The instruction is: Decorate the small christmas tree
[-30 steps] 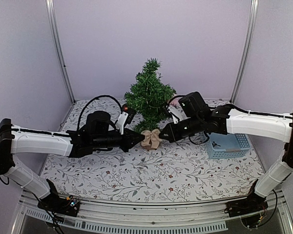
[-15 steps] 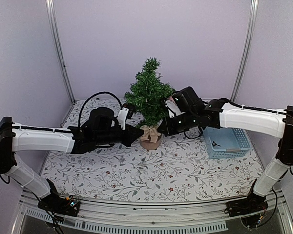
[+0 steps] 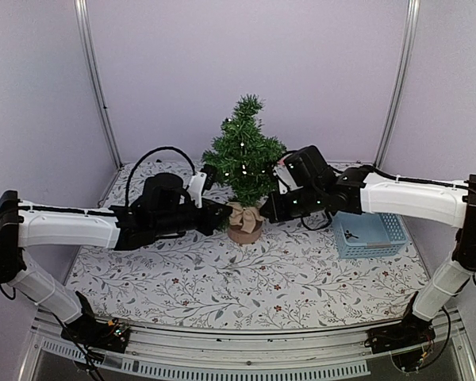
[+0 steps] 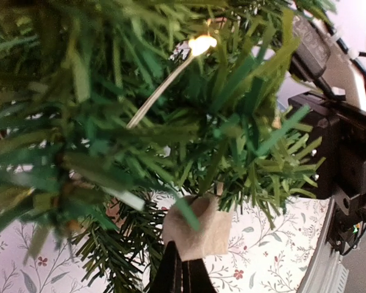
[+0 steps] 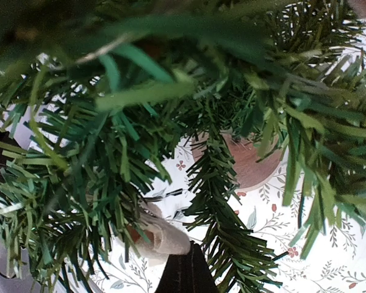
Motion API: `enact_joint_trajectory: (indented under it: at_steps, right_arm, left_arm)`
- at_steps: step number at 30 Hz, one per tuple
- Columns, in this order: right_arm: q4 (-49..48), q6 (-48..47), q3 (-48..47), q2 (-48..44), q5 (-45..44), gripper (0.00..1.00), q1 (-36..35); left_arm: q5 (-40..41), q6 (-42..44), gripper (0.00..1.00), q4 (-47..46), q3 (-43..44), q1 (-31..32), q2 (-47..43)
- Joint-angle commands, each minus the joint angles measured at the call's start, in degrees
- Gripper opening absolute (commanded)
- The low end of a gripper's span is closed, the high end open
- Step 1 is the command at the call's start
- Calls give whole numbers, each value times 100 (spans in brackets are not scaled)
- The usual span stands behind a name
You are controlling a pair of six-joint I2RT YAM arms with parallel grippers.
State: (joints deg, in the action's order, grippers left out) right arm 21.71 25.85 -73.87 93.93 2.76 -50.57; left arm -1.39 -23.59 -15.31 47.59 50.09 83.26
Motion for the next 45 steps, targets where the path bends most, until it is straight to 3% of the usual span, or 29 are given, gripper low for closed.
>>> enact_joint_trajectory:
  at_steps: [1,15,32,45]
  right_arm:
    - [-559,144,276,-393,-243,0,12]
    - [-869,111,239,-225,-347,0,7]
    - [-529,94,-162,236,-839,0,12]
    - [-879,175,-62,150,-873,5,8]
  left_arm:
    - [121,85,0,-365,-110,-63,-153]
    - [739,194,0,-583,-111,-43,-69]
    - [927,425,0,-596,52,-16,381]
    - [1091,652,0,-789,151,-16,392]
